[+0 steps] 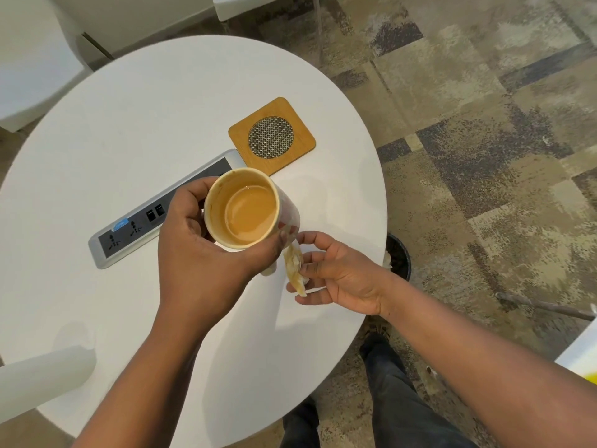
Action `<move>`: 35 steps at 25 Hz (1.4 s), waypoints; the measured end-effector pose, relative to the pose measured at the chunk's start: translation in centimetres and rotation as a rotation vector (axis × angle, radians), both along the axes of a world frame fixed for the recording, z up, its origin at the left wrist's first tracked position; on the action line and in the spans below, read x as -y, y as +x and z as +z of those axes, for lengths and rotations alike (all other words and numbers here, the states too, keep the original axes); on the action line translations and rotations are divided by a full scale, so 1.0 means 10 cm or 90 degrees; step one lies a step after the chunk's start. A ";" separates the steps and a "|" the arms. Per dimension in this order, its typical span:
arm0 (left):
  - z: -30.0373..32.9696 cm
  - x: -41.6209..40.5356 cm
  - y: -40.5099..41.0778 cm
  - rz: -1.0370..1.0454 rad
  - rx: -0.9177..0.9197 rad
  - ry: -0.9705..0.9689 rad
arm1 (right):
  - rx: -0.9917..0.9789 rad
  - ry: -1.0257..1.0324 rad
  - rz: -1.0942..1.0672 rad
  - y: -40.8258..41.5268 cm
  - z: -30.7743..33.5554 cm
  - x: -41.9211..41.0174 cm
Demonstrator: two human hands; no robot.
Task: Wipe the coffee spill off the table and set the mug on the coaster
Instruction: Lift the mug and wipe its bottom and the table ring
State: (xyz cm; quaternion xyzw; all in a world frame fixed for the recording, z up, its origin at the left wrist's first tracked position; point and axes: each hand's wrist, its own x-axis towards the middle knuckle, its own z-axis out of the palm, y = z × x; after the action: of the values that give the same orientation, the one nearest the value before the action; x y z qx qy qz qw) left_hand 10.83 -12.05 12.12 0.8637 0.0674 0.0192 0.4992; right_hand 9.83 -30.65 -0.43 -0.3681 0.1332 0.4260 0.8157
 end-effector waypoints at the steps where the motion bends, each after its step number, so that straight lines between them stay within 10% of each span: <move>1: 0.00 0.00 0.00 -0.002 0.001 0.001 | 0.019 -0.035 -0.007 0.01 0.01 0.01; 11: -0.06 0.01 -0.01 -0.004 -0.006 -0.001 | 0.234 -0.226 -0.056 0.07 0.04 0.02; 35: -0.03 0.11 -0.11 -0.063 -0.038 -0.028 | 0.122 -0.104 -0.016 0.30 0.03 -0.06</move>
State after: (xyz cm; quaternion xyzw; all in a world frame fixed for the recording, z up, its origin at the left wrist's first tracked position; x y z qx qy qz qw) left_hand 9.69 -13.20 11.86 0.8550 0.0398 -0.0324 0.5161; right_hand 12.79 -30.10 -0.14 -0.4710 0.0933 0.3661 0.7971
